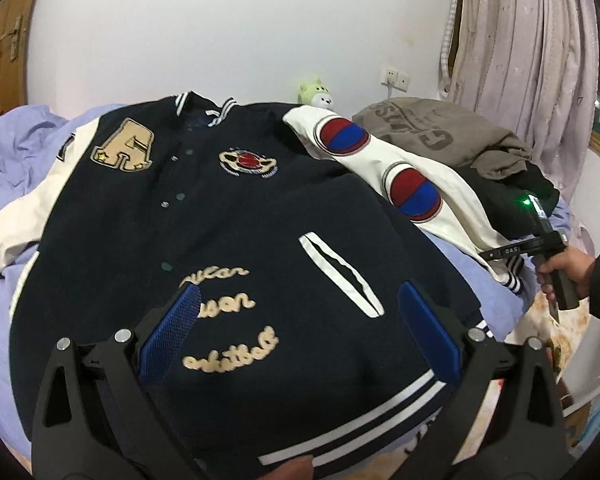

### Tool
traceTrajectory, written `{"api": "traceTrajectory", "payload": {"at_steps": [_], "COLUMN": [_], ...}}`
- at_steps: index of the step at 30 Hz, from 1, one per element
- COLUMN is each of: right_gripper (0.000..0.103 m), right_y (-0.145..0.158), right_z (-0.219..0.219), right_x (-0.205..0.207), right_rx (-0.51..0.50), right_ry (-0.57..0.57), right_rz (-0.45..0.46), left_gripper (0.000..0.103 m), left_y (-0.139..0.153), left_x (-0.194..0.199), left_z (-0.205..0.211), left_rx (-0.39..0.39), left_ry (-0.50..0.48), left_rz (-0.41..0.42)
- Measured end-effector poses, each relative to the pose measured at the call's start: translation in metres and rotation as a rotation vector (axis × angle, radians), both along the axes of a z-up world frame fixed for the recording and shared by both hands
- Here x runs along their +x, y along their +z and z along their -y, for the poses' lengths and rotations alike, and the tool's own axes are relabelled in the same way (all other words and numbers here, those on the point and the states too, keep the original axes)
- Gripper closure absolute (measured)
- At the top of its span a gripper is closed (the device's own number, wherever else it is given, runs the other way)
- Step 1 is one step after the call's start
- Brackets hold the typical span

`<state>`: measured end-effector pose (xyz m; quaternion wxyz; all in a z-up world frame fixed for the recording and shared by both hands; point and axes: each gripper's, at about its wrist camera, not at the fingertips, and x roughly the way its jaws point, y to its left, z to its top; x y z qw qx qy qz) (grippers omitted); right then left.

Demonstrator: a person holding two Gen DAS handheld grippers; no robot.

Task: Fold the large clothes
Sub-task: 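Move the right tool to the cream sleeve cuff and grasp it, then lift the cuff with the right gripper and fold the sleeve across the jacket body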

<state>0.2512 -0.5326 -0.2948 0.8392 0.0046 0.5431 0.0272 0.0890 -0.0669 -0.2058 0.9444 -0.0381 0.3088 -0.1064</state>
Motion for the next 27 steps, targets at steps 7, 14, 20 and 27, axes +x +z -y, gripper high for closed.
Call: {"api": "traceTrajectory", "payload": {"at_steps": [7, 14, 20, 27], "right_gripper": [0.087, 0.089, 0.090, 0.090], "right_y": [0.043, 0.110, 0.198, 0.288], "right_z": [0.008, -0.032, -0.093, -0.207], "right_x": [-0.019, -0.035, -0.016, 0.015], "right_rx": [0.075, 0.038, 0.086, 0.095], "right_ry": [-0.134, -0.083, -0.008, 0.193], "right_rz": [0.061, 0.153, 0.315, 0.415], "left_gripper": [0.006, 0.006, 0.006, 0.006], "left_y": [0.004, 0.001, 0.003, 0.011], "left_x": [-0.008, -0.006, -0.002, 0.006], "left_z": [-0.008, -0.040, -0.076, -0.123], "left_rx": [0.049, 0.043, 0.022, -0.116], "left_ry": [-0.029, -0.017, 0.050, 0.091], "left_rz": [0.032, -0.027, -0.097, -0.114]}}
